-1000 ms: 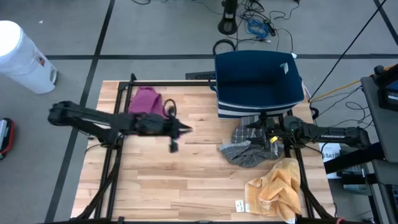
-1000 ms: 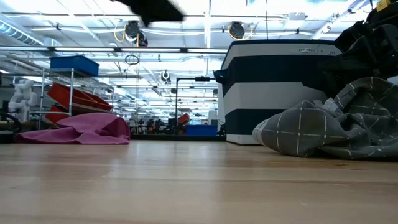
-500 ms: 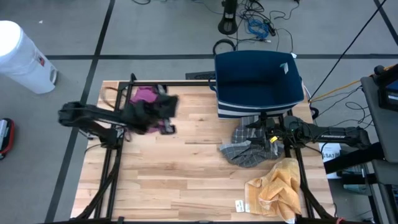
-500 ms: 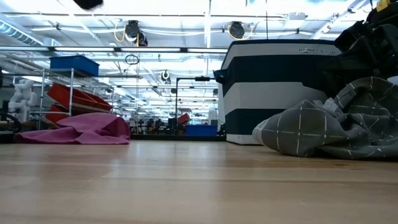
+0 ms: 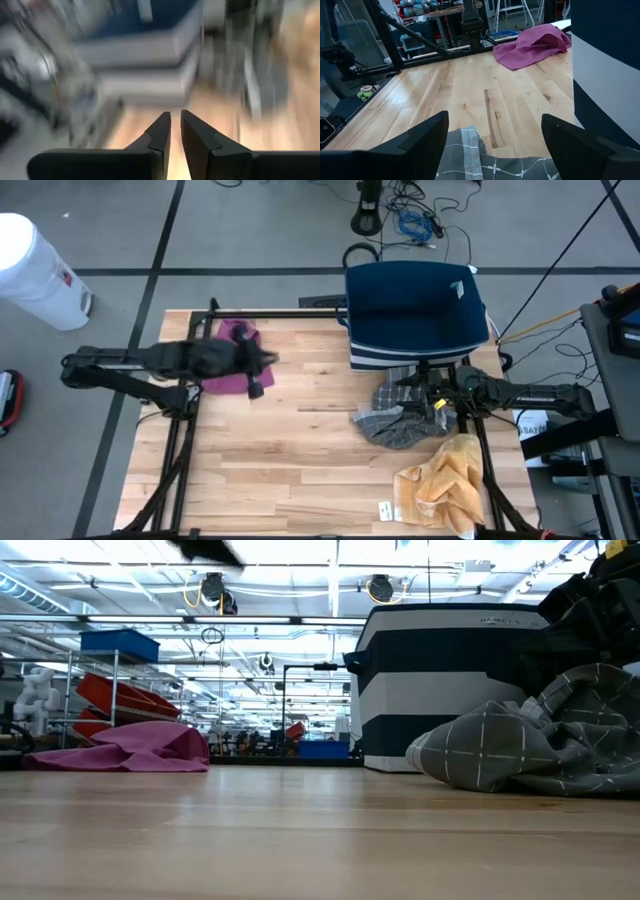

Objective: Fold towel
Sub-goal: Fold the gray checkered towel

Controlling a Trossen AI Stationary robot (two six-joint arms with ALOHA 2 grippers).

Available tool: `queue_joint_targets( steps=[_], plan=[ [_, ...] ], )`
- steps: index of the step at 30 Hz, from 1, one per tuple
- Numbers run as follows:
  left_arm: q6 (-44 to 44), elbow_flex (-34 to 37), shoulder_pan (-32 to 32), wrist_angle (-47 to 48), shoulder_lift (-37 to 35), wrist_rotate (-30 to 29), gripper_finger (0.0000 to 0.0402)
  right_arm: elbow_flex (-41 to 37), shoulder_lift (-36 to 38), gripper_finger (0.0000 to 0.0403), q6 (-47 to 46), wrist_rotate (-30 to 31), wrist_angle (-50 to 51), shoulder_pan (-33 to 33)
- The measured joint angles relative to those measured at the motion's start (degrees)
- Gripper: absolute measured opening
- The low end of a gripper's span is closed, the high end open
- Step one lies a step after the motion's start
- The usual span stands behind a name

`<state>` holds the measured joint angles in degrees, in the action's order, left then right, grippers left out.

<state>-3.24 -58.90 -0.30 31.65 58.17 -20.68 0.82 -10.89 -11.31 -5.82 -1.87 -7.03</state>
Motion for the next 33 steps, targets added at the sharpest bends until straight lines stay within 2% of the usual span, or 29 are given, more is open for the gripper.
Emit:
queue_joint_targets(
  steps=[3, 5, 8, 12, 14, 17, 20, 26, 30, 33],
  plan=[
    [5.39, 4.22, -0.11, 0.71, 2.00, -0.01, 0.0051, 0.02, -0.01, 0.0306, 0.02, 0.00, 0.00, 0.00],
    [5.01, 9.53, -0.04, -8.79, 3.37, 0.87, 0.0050, 0.01, 0.00, 0.0306, 0.01, 0.00, 0.00, 0.00],
    [1.66, 19.28, 0.76, -36.05, 6.96, 4.22, 0.0050, 0.01, 0.00, 0.0306, 0.02, 0.00, 0.00, 0.00],
    [-1.07, 29.03, 4.40, -81.10, 16.46, 11.43, 0.0050, 0.00, -0.01, 0.0306, 0.02, 0.02, 0.00, 0.00],
    [-1.22, 30.31, 6.82, -95.57, 22.33, 12.87, 0.0050, 0.02, -0.01, 0.0306, 0.00, 0.00, 0.00, -0.02],
    [0.09, 29.49, 10.26, -110.35, 29.10, 13.63, 0.0050, 0.00, -0.01, 0.0306, 0.02, 0.04, -0.10, 0.00],
    [2.42, 26.95, 13.12, -118.09, 32.87, 18.44, 0.0051, -0.07, -0.02, 0.0306, 0.02, -0.01, -2.12, 0.00],
    [4.49, 20.40, 14.90, -119.84, 33.34, 26.85, 0.0051, -0.07, -0.03, 0.0306, -1.12, -0.11, -15.23, 0.00],
    [4.52, 16.19, 14.35, -119.58, 33.34, 29.23, 0.0051, -0.04, 0.00, 0.0306, -5.34, 0.15, -22.93, 0.00],
    [4.43, 13.67, 13.94, -118.23, 33.31, 29.28, 0.0051, -0.04, -0.01, 0.0306, -6.75, 3.04, -27.06, -0.01]
  ],
)
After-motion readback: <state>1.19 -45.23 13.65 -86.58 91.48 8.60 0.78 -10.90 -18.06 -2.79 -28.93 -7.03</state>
